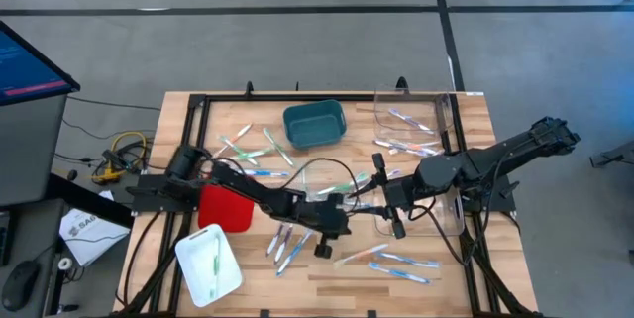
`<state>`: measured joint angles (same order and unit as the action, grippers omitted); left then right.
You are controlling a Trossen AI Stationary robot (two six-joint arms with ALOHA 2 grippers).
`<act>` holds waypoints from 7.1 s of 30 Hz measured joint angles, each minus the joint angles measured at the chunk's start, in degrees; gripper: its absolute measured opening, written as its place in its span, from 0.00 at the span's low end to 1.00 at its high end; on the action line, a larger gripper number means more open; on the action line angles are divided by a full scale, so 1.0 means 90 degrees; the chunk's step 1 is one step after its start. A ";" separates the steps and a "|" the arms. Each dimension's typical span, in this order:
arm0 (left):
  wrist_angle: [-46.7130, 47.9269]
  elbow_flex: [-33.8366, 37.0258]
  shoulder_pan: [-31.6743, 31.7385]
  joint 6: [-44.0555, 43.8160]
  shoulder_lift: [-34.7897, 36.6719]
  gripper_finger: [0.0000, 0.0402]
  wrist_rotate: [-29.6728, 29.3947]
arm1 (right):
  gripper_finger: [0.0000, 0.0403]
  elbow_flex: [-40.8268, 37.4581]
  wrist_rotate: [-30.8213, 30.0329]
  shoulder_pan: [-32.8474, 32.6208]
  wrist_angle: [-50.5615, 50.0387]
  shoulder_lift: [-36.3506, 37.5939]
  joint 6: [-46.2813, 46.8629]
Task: Pick & Place Toothbrushes
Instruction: Put the orange toothbrush into the bottom transparent bin
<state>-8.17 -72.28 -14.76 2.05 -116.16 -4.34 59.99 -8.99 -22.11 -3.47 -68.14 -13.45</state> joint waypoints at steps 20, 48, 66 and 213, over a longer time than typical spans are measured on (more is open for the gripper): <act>-0.2765 0.3920 0.0098 0.0127 0.5253 0.00 0.0539 | 0.33 -0.0005 0.0014 -0.0532 -0.1974 -0.1400 0.2084; -0.3257 0.3862 0.0090 0.0318 0.6116 0.02 0.1564 | 0.42 0.3838 0.0842 -0.0636 -0.6567 -0.5112 0.1617; -0.2520 0.3990 -0.0097 0.0194 0.6847 0.03 0.2193 | 0.60 0.4131 0.1021 -0.0831 -0.5908 -0.5894 0.2231; -0.2549 0.4050 -0.0282 0.0243 0.6982 0.03 0.2181 | 0.00 -0.1182 -0.0075 -0.0363 -0.6211 -0.0983 0.6035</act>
<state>-31.11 -35.83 -17.30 4.23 -53.32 15.29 49.35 -9.67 -25.38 -59.37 -76.99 40.86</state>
